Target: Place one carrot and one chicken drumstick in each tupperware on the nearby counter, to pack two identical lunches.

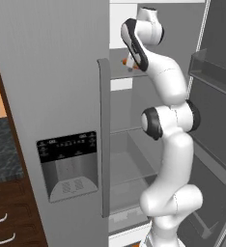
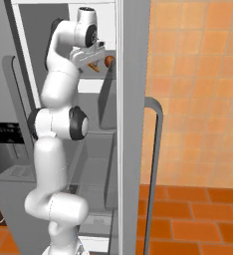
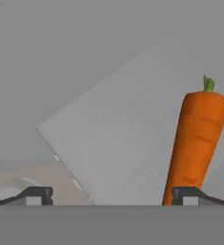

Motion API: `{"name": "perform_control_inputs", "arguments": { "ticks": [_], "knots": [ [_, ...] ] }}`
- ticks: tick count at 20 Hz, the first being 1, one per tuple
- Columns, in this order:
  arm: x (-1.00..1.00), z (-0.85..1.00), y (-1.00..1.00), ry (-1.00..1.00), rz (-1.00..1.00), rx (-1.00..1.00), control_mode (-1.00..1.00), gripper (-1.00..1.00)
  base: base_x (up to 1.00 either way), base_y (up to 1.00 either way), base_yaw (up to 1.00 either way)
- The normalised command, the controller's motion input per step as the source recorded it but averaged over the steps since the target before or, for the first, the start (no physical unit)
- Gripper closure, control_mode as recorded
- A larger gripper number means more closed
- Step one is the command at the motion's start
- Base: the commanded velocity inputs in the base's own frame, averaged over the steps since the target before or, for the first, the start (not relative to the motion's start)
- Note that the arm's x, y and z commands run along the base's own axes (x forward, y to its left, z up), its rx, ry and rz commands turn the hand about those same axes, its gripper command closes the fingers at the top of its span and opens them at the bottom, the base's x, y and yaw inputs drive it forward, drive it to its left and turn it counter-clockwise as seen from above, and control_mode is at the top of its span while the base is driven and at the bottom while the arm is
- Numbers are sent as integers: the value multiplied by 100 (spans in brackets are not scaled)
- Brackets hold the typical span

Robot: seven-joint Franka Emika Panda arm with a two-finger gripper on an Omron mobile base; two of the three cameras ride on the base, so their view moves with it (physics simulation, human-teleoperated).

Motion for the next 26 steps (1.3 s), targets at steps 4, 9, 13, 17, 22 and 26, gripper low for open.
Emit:
{"name": "perform_control_inputs", "arguments": {
  "ticks": [4,9,13,17,22,26],
  "knots": [
    [-8,-72,-17,-36,-23,0,-100,-100,0,0,0],
    [-40,27,0,-25,-13,0,-100,-100,0,0,0],
    [16,66,0,-4,-18,0,-100,-100,0,0,0],
    [54,82,-4,6,-18,6,-100,-100,0,0,0],
    [61,2,-4,19,-9,13,-100,-100,0,0,0],
    [29,-69,0,15,0,14,-100,-100,0,0,0]
  ]
}}
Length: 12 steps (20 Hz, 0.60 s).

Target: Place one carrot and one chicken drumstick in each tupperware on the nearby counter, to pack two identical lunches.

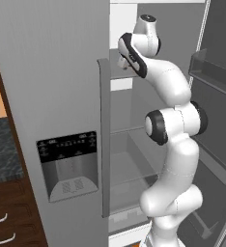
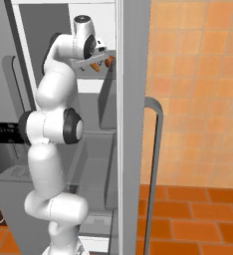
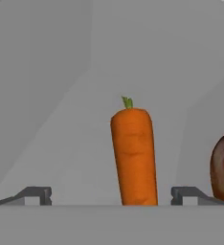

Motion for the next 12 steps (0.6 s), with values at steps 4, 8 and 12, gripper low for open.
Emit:
{"name": "perform_control_inputs", "arguments": {
  "ticks": [4,8,12],
  "knots": [
    [27,-16,0,1,0,8,-100,-100,0,0,0],
    [6,-40,0,0,0,3,-100,-100,0,0,0],
    [4,-72,0,2,0,3,-100,-100,0,0,0]
  ]
}}
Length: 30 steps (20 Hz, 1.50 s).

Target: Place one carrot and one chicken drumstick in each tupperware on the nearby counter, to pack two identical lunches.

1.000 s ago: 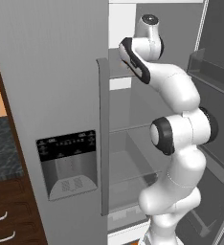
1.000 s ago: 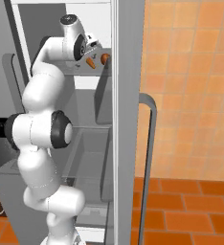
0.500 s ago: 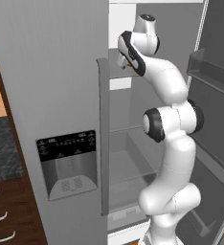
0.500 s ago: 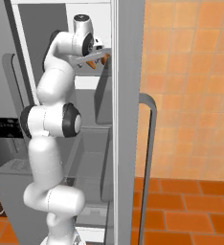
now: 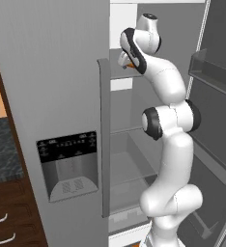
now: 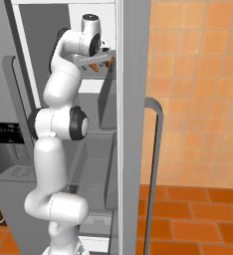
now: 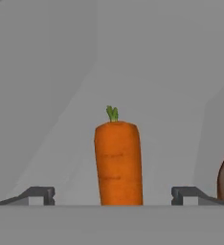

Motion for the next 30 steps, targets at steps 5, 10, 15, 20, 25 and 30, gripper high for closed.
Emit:
{"name": "perform_control_inputs", "arguments": {
  "ticks": [5,10,15,20,25,30],
  "knots": [
    [-1,-56,0,0,0,3,-100,-100,0,0,0],
    [-36,-58,6,3,0,10,-100,-100,0,0,0],
    [-36,-60,11,2,0,9,-100,-100,0,0,0],
    [-15,-28,0,2,0,1,-100,100,0,0,0],
    [-13,-1,0,0,0,0,-100,100,0,0,0],
    [-6,-4,0,1,0,0,-100,100,0,0,0]
  ]
}}
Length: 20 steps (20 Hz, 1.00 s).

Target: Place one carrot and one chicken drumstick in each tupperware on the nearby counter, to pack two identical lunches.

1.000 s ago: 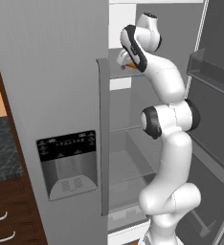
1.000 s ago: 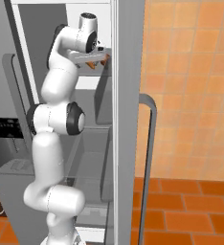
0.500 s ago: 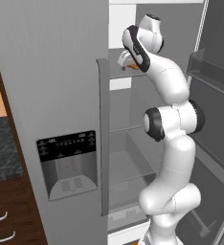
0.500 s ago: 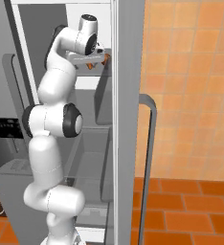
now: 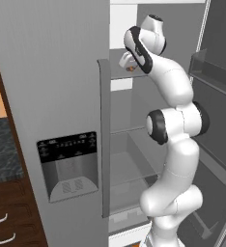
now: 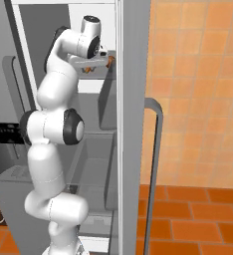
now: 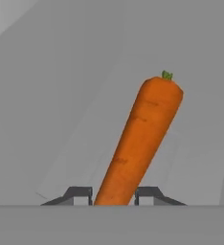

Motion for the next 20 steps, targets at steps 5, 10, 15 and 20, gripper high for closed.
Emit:
{"name": "perform_control_inputs", "arguments": {
  "ticks": [5,10,15,20],
  "knots": [
    [-67,-21,0,-15,0,0,-100,100,0,0,0],
    [-100,-7,0,-26,-1,0,-100,100,0,0,0],
    [-100,-58,2,-7,-5,0,-100,100,0,0,0],
    [-100,-5,0,6,-8,-3,-100,100,0,0,0]
  ]
}}
